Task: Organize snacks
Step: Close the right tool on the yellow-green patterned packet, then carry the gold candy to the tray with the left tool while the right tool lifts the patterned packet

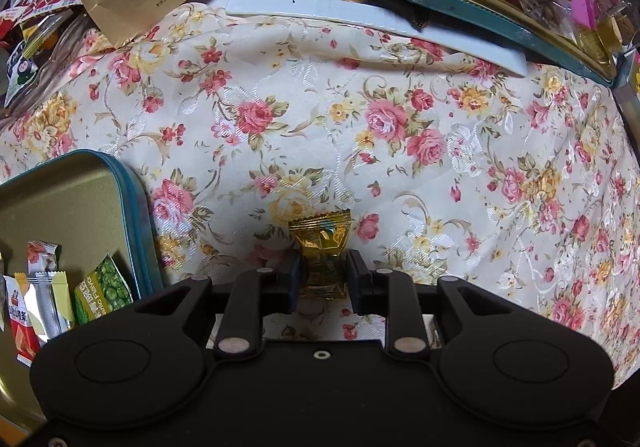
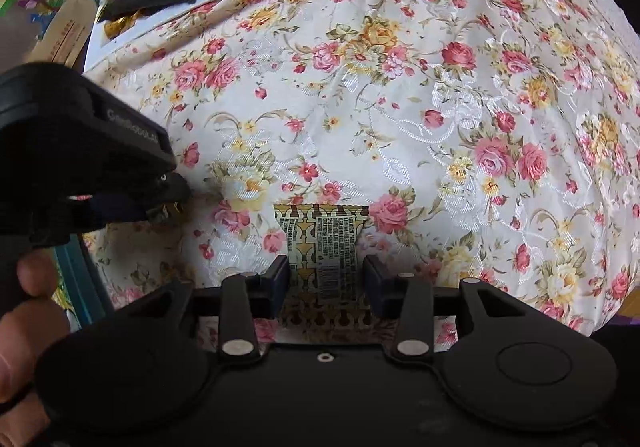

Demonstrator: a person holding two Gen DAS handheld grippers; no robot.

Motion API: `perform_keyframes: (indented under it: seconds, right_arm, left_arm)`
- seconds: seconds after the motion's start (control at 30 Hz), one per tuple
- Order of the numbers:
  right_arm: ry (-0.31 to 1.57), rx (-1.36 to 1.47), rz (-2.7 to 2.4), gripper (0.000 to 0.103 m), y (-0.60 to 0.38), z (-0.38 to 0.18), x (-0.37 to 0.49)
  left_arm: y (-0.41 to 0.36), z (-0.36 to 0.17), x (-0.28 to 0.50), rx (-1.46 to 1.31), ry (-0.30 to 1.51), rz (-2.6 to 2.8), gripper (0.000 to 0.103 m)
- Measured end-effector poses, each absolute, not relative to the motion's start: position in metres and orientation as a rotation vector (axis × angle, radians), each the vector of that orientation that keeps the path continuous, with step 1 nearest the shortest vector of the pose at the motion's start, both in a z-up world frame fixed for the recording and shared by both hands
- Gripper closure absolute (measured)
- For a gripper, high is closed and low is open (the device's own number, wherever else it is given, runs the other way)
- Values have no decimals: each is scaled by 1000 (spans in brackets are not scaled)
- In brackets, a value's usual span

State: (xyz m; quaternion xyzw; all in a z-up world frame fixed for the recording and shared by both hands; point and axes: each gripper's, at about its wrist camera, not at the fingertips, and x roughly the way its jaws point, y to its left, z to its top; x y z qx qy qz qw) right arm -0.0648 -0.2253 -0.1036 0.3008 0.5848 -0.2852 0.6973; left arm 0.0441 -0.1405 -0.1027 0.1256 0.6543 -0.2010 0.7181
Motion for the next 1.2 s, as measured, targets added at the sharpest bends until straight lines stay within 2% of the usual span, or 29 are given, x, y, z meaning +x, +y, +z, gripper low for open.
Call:
perform_keyframes:
  seconds: [0.13, 0.17, 0.33, 0.93, 1.2]
  right_arm:
    - [1317, 656, -593, 69, -229, -103, -66]
    - [1321, 657, -583, 69, -231, -103, -67]
    - [1326, 652, -590, 70, -246, -97, -79]
    - [1340, 690, -696, 70, -299, -82, -115]
    - [1342, 736, -698, 70, -305, -67, -121]
  left_arm:
    - [-139, -102, 45, 261, 1446, -438, 69]
    - [-139, -101, 44, 260, 1445, -436, 74]
    - [-144, -100, 36, 289, 1432, -431, 76]
    - [-177, -101, -13, 324, 1543, -527, 77]
    - [-176, -65, -29, 292, 1491, -561, 77]
